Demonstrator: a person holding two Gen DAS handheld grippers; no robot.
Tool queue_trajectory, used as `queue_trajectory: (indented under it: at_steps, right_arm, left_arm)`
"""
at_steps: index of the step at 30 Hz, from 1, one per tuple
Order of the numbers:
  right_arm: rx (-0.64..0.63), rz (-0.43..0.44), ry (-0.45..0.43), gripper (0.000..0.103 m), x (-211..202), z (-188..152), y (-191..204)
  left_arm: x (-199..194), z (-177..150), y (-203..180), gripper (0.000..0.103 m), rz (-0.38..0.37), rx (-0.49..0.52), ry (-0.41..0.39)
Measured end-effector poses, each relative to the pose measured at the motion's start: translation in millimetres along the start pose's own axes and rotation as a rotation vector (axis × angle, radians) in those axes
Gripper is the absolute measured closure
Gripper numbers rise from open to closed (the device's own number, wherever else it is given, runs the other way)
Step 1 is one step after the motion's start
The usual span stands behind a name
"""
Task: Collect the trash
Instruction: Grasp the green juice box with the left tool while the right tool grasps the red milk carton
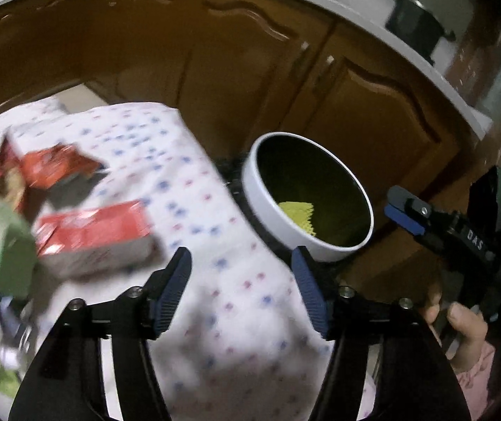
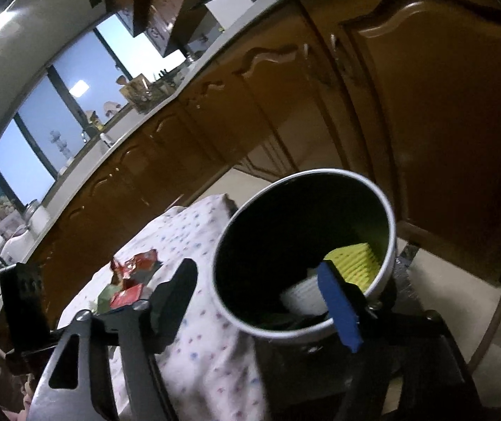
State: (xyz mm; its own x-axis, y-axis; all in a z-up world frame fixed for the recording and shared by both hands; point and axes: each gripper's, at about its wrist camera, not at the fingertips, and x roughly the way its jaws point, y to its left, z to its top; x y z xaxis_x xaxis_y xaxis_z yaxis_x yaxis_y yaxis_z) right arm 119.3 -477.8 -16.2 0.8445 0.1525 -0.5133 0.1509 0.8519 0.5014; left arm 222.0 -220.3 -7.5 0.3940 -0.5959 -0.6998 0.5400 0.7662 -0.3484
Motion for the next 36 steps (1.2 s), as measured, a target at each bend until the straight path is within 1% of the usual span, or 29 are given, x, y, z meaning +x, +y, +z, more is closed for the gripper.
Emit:
queue_trajectory:
  at_steps: [1,2,7,11,15,20,22,26,30,32,34,36]
  right_arm:
    - [-0.001,0.01,0.002,0.022,-0.5,-3.3,3.2]
    - [-0.003,0.021,0.005,0.022,-0.9,-7.3,7.1]
    - [-0.025,0.049,0.02,0.022,-2.5,-21.5,25.3]
    - [-0.045,0.077,0.032,0.022,-1.5,-30.2,40.5]
    - [-0.109,0.113,0.06,0.022,2.5,-38.8,61.3]
    - [-0.215,0.152,0.081,0.022,8.2,-43.6,89.8]
    - [-0.249,0.164,0.09,0.022,11.4,-44.4,98.6]
    - [-0.304,0.182,0.109,0.021,19.6,-44.6,111.2]
    - [-0.354,0.19,0.139,0.021,29.2,-46.2,121.5]
    - [-0.402,0.204,0.157,0.021,36.7,-47.8,128.7]
    - [-0.458,0.211,0.174,0.021,43.9,-49.4,135.9]
    - [-0.522,0.219,0.194,0.021,52.1,-51.0,145.3]
  left_arm:
    - [-7.6,-5.0,6.7,0.035,0.006,-0.023,-0.016]
    - [-10.6,-8.7,8.0,0.034,0.01,-0.036,-0.025]
    - [-33.9,-25.7,27.5,0.034,0.052,-0.078,-0.049]
    - [-55.7,-37.8,44.7,0.034,0.067,-0.115,-0.073]
    - [-75.8,-48.5,57.7,0.034,0.088,-0.132,-0.09]
    - [-96.9,-52.9,75.8,0.034,0.113,-0.175,-0.122]
    - [-101.6,-52.6,83.7,0.031,0.128,-0.194,-0.131]
    - [-107.1,-50.3,101.7,0.031,0.142,-0.236,-0.135]
    - [-109.0,-42.5,112.9,0.031,0.134,-0.27,-0.136]
    - [-107.4,-33.7,120.5,0.031,0.133,-0.3,-0.126]
    - [-102.8,-23.4,126.2,0.027,0.13,-0.319,-0.104]
    - [-95.1,-9.0,131.1,0.027,0.134,-0.315,-0.074]
